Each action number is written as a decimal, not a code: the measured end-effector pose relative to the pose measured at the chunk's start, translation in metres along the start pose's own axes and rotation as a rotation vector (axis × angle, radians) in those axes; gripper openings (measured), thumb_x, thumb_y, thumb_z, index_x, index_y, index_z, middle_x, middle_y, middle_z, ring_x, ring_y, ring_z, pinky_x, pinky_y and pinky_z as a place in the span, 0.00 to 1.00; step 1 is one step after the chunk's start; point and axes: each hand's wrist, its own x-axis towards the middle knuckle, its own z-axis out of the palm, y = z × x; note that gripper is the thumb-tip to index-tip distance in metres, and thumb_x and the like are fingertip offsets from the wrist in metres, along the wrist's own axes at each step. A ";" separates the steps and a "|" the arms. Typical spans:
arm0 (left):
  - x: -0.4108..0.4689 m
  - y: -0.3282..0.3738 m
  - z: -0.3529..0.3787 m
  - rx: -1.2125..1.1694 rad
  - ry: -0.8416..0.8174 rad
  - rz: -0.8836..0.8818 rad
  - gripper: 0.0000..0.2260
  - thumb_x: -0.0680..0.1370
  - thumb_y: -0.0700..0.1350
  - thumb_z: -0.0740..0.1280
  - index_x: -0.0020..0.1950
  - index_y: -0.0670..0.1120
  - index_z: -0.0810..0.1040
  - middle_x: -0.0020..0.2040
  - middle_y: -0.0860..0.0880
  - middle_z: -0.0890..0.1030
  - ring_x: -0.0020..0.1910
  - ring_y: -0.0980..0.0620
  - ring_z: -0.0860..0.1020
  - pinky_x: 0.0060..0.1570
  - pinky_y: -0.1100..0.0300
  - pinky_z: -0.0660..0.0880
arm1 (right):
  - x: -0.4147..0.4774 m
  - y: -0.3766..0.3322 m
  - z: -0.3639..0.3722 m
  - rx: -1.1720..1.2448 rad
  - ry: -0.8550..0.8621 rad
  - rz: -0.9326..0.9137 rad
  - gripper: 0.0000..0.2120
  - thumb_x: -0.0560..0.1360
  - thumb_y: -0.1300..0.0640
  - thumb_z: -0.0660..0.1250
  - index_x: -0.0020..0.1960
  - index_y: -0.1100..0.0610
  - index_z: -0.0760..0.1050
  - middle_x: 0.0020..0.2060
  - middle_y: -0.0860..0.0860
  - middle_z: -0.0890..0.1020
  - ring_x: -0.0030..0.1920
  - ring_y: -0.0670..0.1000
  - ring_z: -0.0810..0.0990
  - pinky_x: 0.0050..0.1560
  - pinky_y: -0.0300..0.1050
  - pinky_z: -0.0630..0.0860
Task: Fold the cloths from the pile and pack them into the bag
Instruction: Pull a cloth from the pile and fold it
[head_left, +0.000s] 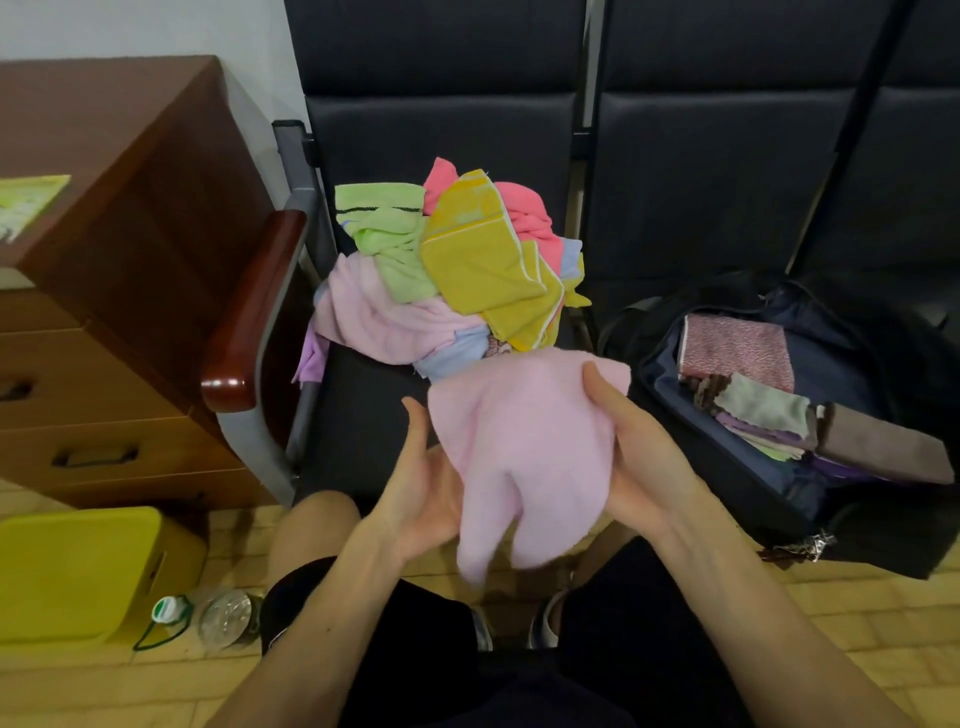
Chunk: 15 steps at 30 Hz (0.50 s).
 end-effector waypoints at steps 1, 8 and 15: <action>0.000 -0.005 -0.002 0.027 -0.010 -0.032 0.43 0.69 0.75 0.56 0.67 0.42 0.79 0.68 0.37 0.76 0.67 0.37 0.75 0.68 0.41 0.68 | 0.001 -0.002 0.000 -0.004 0.026 0.003 0.18 0.77 0.50 0.63 0.52 0.61 0.85 0.54 0.59 0.85 0.52 0.53 0.85 0.50 0.47 0.83; -0.004 -0.010 -0.011 0.289 -0.081 0.006 0.26 0.59 0.51 0.85 0.53 0.43 0.86 0.52 0.43 0.85 0.52 0.47 0.84 0.48 0.54 0.81 | 0.004 -0.006 -0.007 0.019 0.069 0.032 0.21 0.80 0.47 0.61 0.46 0.61 0.87 0.50 0.59 0.86 0.49 0.54 0.86 0.50 0.51 0.83; -0.003 0.024 0.008 0.441 0.217 0.271 0.12 0.70 0.43 0.73 0.50 0.39 0.81 0.42 0.41 0.84 0.39 0.46 0.84 0.33 0.56 0.80 | 0.007 0.035 -0.031 -0.163 0.132 0.178 0.29 0.66 0.47 0.75 0.62 0.60 0.76 0.45 0.56 0.85 0.43 0.54 0.85 0.42 0.48 0.83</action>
